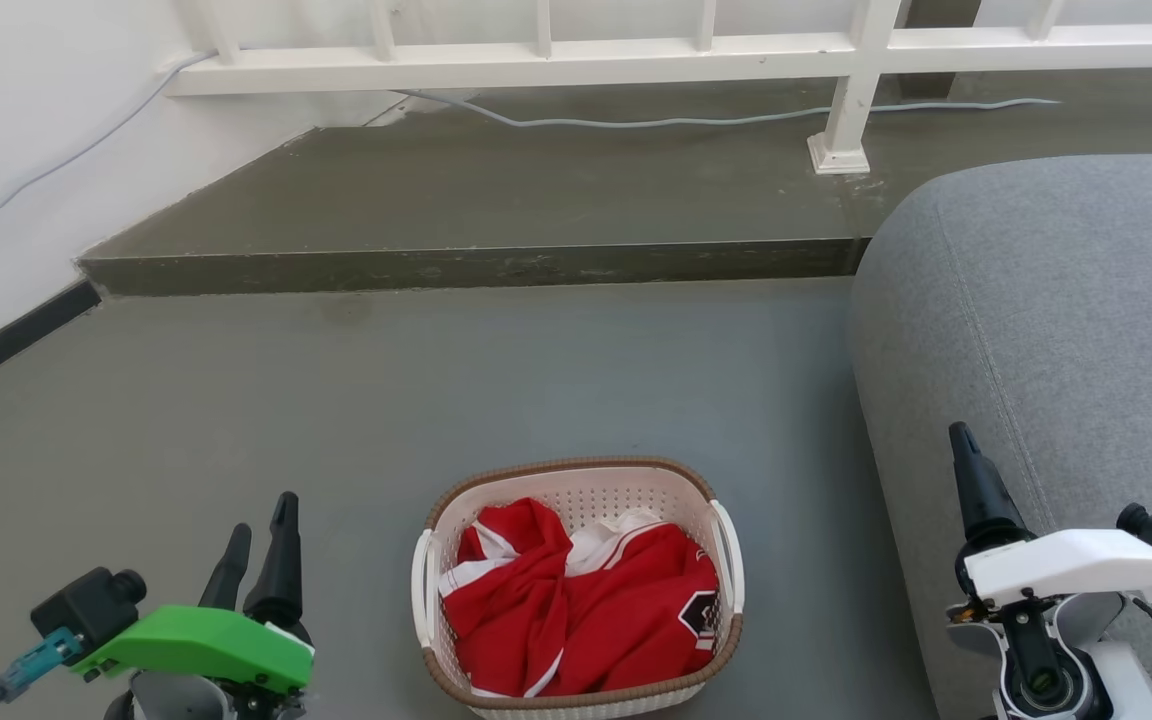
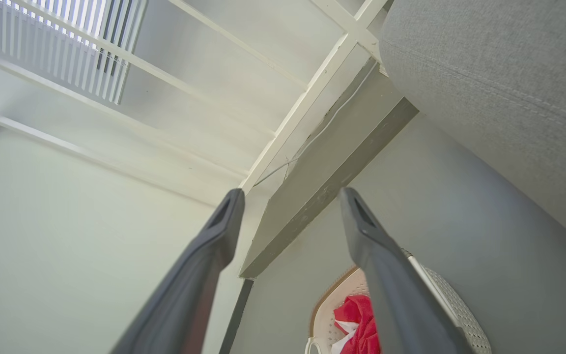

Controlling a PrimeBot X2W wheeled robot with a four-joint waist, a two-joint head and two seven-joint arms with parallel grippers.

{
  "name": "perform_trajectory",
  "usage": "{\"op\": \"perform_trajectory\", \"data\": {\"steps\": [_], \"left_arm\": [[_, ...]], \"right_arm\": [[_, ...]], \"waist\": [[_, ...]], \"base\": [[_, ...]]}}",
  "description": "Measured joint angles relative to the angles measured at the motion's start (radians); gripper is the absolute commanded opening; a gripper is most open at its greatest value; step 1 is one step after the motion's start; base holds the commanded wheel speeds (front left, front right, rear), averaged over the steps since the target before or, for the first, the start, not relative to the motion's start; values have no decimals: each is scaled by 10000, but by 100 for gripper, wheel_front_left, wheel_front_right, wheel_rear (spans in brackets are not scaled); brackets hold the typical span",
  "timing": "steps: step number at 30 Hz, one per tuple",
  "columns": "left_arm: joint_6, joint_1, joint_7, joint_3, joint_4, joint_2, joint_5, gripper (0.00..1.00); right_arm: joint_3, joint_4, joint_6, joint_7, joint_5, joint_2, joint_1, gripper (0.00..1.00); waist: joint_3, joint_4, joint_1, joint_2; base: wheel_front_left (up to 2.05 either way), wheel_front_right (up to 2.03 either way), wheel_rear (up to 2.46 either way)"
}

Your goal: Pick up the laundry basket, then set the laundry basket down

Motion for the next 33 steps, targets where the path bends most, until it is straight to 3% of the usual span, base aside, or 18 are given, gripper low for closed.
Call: {"op": "perform_trajectory", "data": {"steps": [33], "left_arm": [[961,30,-1143,-1035,-719,52,5367,100]], "right_arm": [[924,-874,-880,-1137,-4637,-117,271,100]], "waist": [[-93,-31,0,0]], "base": [[0,0,0]]}}
